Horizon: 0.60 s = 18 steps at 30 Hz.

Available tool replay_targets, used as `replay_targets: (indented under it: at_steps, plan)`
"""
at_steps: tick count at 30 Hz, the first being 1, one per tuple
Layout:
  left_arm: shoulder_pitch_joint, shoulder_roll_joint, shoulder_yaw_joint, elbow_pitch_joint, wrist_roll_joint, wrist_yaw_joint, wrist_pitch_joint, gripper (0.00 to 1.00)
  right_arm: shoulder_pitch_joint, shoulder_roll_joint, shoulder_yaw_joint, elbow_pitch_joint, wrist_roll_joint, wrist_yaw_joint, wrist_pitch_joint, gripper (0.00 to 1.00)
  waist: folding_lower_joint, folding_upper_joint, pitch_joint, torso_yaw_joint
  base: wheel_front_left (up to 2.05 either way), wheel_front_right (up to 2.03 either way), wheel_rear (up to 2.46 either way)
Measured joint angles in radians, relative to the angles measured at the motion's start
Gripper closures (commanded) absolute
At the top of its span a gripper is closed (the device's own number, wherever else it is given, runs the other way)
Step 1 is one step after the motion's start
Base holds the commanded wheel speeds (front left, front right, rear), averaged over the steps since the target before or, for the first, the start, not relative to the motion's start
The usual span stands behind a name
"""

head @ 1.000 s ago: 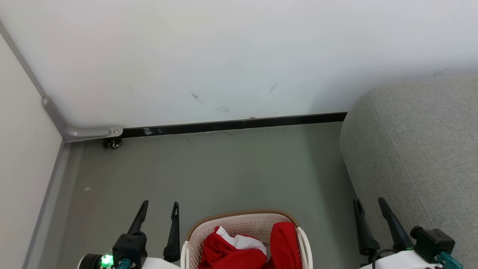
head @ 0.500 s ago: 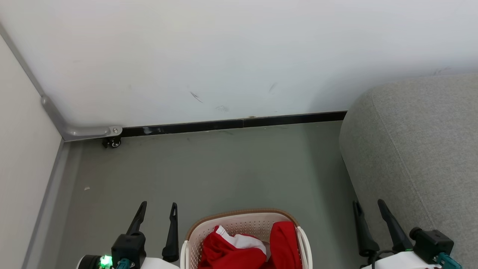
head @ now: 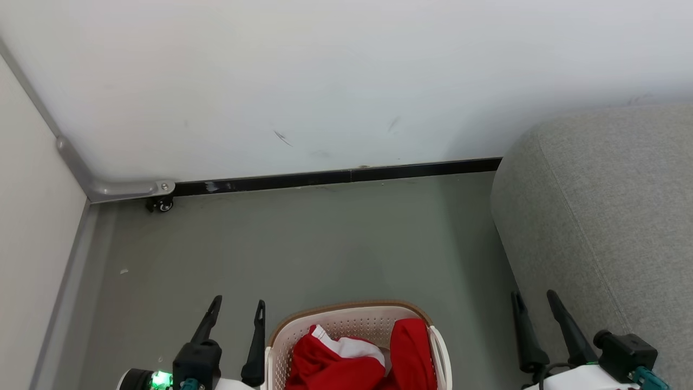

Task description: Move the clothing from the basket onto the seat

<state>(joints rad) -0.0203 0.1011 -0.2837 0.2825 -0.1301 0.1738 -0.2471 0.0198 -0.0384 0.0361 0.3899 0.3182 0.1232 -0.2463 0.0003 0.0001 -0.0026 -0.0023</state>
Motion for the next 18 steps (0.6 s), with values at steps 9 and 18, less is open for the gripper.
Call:
replay_targets:
  at_steps: [9, 18]
  plan:
    - [-0.026, 0.029, -0.028, 0.036, 0.021, -0.047, 0.000, 0.00, 0.000, 0.000, -0.031, -0.004, -0.007, 0.000, 0.000, 0.00, 0.0000, 0.0000, 0.017, -0.009, 0.00, 0.00, 0.00]
    - [-0.089, 0.014, -0.079, 0.074, 0.038, -0.087, 0.000, 0.00, 0.001, 0.000, -0.090, -0.049, -0.026, 0.000, 0.000, 0.00, -0.0001, 0.0000, 0.048, -0.026, 0.00, 0.00, 0.00]
